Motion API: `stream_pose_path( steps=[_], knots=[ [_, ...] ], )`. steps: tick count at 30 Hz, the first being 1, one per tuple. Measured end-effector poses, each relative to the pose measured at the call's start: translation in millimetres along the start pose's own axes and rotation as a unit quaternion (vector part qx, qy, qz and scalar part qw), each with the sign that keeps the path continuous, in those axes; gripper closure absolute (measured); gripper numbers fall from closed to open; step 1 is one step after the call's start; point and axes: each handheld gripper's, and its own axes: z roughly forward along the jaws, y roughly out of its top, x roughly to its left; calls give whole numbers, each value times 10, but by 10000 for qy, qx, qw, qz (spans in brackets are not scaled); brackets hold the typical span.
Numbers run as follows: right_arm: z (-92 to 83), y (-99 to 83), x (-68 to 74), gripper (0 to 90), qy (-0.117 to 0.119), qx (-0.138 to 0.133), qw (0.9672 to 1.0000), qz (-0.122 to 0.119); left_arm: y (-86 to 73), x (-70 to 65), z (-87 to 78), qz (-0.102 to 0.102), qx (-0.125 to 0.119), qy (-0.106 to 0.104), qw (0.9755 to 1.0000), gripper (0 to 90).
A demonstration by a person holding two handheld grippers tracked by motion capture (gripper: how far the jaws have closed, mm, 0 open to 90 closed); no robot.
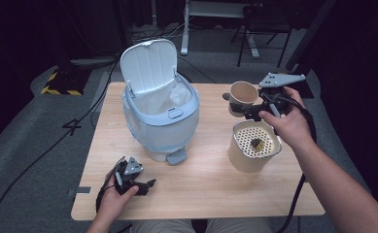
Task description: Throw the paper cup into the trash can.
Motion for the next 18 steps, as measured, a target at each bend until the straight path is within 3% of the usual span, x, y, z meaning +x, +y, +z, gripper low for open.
stream_pose_path(
  steps=[11, 18],
  knots=[
    [310, 463, 119, 285, 172, -78, 9996, -189, 10, 9, 9, 9, 14, -35, 10000, 199],
    [594, 758, 284, 281, 367, -137, 9987, -336, 29, 23, 29, 34, 31, -53, 10000, 180]
  ],
)
